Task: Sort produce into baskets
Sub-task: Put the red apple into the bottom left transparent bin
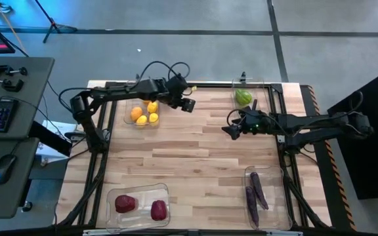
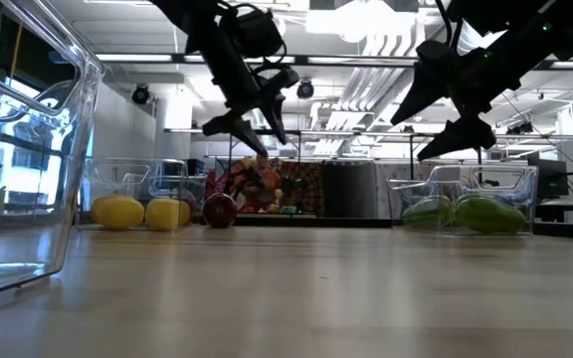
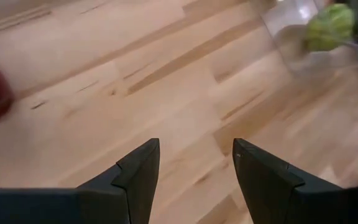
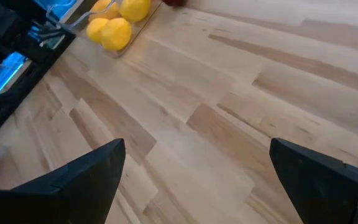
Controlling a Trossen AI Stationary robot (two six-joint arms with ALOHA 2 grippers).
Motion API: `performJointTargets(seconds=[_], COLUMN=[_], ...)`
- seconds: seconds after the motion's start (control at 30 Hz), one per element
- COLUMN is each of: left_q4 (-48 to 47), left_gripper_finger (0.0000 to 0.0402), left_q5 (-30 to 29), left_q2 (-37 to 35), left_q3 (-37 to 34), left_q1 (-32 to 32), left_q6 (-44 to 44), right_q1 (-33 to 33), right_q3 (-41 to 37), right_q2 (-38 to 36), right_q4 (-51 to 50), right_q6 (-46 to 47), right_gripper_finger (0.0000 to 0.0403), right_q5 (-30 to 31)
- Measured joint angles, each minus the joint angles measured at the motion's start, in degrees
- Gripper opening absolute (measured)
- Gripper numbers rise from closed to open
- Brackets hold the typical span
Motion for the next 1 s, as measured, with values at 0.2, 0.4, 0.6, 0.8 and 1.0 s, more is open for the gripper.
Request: performJointTargets(seconds=[0.2, 0.4, 0.6, 0.8, 1.0], left_q4=[-7.10, -8.53, -7.70, -6.08, -6.87], left_gripper_finger=[0.0190, 0.0190, 0.0190, 0.0190, 0.0172], left_q5=[-7.08, -11.12, -11.12, -11.16, -10.43], left_q2=[0.55, 0.54, 1.15, 1.11, 1.09], left_q3=[-0.02, -0.06, -0.09, -0.06, -0.06], left_q1=[1.47, 3.01, 3.94, 4.20, 5.93], left_q6=[0.95, 5.05, 11.46, 18.66, 19.31], right_q1=[-0.02, -0.02, -0.02, -0.04, -0.04], right_q3=[0.00, 0.00, 0.00, 0.02, 0.02], right_q2=[0.00, 0.00, 0.02, 0.11, 0.11], right_q4=[-0.02, -0.02, -0.04, -0.07, -0.07], right_q6=[1.09, 6.27, 11.26, 15.07, 15.67], right_gripper_finger=[0.0390, 0.0390, 0.0390, 0.0390, 0.0390], right_q5=[4.02, 7.69, 10.61, 12.85, 13.40])
